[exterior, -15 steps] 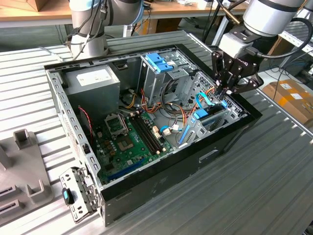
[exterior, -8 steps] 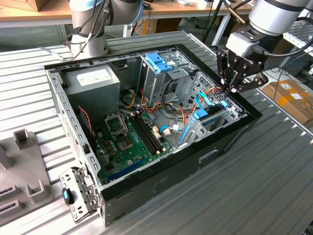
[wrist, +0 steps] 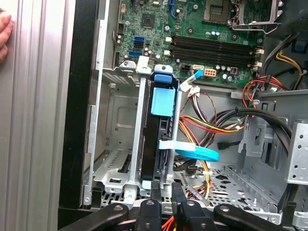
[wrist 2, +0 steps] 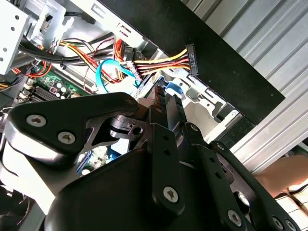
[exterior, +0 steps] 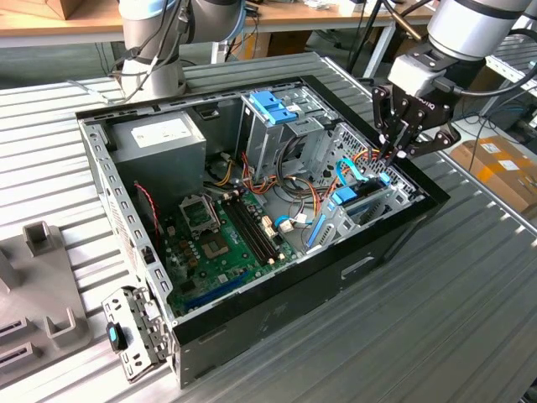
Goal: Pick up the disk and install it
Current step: 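Insert the first disk wire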
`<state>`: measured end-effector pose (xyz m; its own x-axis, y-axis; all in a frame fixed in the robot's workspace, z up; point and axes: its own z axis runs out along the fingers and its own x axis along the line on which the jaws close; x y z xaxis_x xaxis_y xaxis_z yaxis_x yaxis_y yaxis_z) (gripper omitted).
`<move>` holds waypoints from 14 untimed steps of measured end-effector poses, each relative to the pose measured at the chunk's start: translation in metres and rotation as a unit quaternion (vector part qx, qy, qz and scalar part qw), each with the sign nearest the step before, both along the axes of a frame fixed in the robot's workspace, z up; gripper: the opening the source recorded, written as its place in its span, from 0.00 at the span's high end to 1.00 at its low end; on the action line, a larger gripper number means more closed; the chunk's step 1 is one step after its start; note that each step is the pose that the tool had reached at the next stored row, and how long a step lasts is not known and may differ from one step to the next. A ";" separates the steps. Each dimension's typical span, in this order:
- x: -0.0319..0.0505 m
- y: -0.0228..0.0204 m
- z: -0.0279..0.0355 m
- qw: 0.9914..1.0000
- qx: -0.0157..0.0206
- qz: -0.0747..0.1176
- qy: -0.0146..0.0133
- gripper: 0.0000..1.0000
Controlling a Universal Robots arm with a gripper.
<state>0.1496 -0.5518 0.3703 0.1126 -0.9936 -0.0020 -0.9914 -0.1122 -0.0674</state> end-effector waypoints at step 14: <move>0.0040 0.0002 0.0000 1.000 0.000 0.003 0.000 0.76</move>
